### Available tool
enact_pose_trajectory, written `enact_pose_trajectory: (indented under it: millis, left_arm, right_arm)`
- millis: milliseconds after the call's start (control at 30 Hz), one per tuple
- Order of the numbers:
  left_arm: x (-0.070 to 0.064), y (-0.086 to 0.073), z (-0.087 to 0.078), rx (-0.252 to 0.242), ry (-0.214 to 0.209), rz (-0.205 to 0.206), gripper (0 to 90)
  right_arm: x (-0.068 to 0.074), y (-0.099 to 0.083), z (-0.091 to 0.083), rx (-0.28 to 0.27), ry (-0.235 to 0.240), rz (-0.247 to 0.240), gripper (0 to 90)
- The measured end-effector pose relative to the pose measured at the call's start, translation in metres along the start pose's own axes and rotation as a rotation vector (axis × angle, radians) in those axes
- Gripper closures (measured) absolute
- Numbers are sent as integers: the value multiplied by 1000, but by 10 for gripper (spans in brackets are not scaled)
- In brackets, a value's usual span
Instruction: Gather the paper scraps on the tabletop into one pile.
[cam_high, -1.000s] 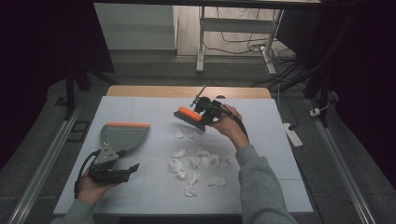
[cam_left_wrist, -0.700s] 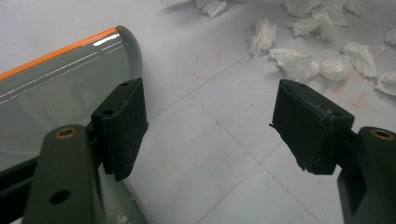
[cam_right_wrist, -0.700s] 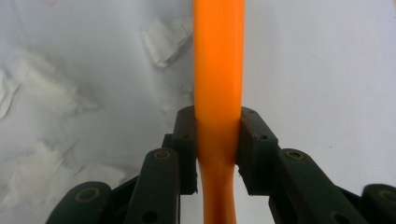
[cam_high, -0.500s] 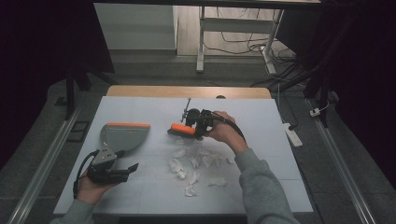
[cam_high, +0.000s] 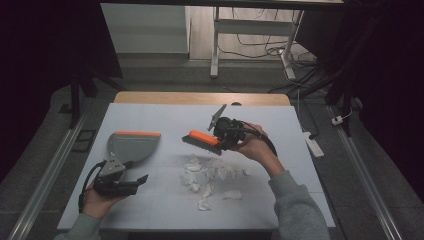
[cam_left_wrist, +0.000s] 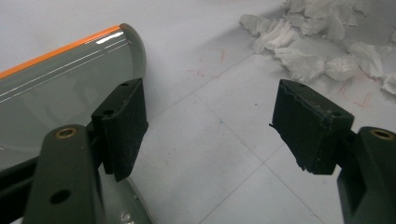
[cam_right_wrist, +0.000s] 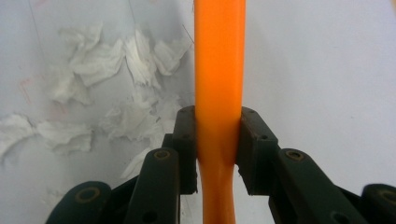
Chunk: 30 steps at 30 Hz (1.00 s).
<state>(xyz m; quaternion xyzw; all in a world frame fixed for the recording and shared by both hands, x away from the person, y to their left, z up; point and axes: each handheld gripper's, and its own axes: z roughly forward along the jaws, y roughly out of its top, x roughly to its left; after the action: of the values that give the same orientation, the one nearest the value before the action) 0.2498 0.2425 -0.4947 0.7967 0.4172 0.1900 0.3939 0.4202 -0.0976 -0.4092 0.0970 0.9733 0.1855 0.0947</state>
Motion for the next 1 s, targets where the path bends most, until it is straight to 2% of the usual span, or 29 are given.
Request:
enact_pose_trajectory:
  millis: [67,167,267,333,400,467,533,600,700,767,867,1000]
  left_arm:
    - [1,0,-1,-3,4,-4,271]
    - [2,-1,-1,-5,6,-13,272]
    - [3,-1,-1,-6,8,-16,272]
    - [3,-1,-2,-7,12,-17,271]
    - [3,-1,-3,-9,13,-16,271]
    - [3,-1,-4,-14,17,-18,271]
    - [4,-2,-4,-16,22,-22,271]
    - [5,-2,-5,-15,26,-29,271]
    - [7,-3,-6,-18,31,-39,271]
    - [7,-3,-6,-18,32,-39,271]
    - [5,-3,-5,-14,32,-33,272]
    - [5,-3,-4,-9,32,-29,271]
  right_arm:
    - [0,-3,-6,-39,5,32,710]
    - [8,-5,-14,-96,49,67,710]
    - [24,0,-18,-99,68,77,710]
    - [34,6,-20,-99,58,73,710]
    - [42,11,-20,-102,53,79,710]
    - [49,15,-17,-104,69,74,710]
    - [55,19,-13,-93,90,104,710]
    - [64,23,-7,-75,97,106,710]
    - [77,27,4,-43,133,168,710]
    - [85,30,13,-22,161,189,710]
    - [96,36,27,4,201,182,710]
    - [99,44,42,33,231,209,710]
